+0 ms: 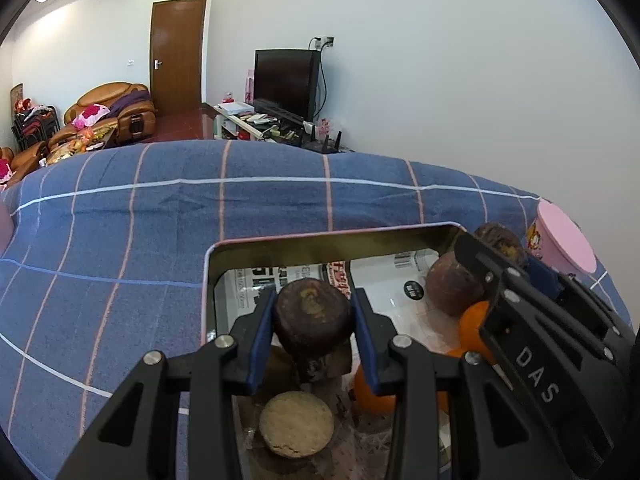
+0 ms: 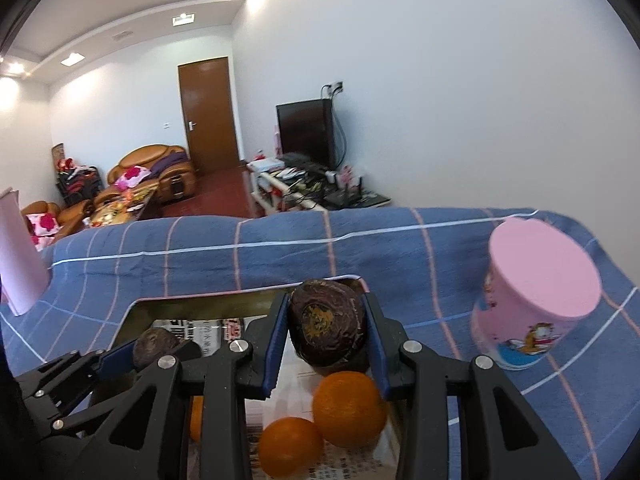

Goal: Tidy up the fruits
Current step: 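Open the left gripper over the tin while the right gripper releases its fruit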

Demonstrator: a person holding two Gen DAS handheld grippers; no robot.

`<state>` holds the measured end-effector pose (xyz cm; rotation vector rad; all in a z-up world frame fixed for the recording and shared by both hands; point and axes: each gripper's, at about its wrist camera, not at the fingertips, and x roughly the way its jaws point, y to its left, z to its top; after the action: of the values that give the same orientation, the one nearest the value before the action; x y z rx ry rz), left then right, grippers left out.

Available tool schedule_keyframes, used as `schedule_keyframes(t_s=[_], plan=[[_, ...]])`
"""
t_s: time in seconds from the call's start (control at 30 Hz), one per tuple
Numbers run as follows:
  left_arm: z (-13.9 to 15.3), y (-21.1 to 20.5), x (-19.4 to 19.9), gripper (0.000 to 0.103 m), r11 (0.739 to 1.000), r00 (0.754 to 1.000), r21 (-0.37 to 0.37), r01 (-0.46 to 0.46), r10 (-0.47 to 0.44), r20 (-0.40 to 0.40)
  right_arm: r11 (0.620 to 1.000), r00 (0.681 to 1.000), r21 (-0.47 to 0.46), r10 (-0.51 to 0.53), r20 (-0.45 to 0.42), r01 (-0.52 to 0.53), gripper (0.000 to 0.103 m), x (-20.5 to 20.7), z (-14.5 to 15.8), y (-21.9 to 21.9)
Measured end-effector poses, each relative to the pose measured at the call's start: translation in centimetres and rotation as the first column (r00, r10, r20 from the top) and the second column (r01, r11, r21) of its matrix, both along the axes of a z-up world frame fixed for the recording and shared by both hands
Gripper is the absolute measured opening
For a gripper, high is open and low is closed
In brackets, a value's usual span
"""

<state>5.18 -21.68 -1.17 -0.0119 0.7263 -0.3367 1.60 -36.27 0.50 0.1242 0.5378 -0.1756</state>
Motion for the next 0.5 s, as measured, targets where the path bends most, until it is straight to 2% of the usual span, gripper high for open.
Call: schedule_keyframes(t_s=[0.2,0.33,0.5], plan=[[0.2,-0.3,0.1,0.039,0.999,1.000,0.033,-0.003,0.003,0.009,0.995,0.997,0.073,0.069,-0.033,-0.066,0.039,0.9,-0.7,-0.4],[0.2,-0.4,-0.5,0.039,0.998,1.000,0.054,-0.018,0.017,0.017,0.992,0.994,0.057,0.110,-0.025,-0.109,0.039,0.9,-0.7,0.3],[0.3,-1.0,-0.4,0.040,0.996,1.000,0.083,-0.014,0.012,0.024,0.981,0.987,0.111,0.159,-0.018,-0.156,0.039,1.2,-0.9,0.2]])
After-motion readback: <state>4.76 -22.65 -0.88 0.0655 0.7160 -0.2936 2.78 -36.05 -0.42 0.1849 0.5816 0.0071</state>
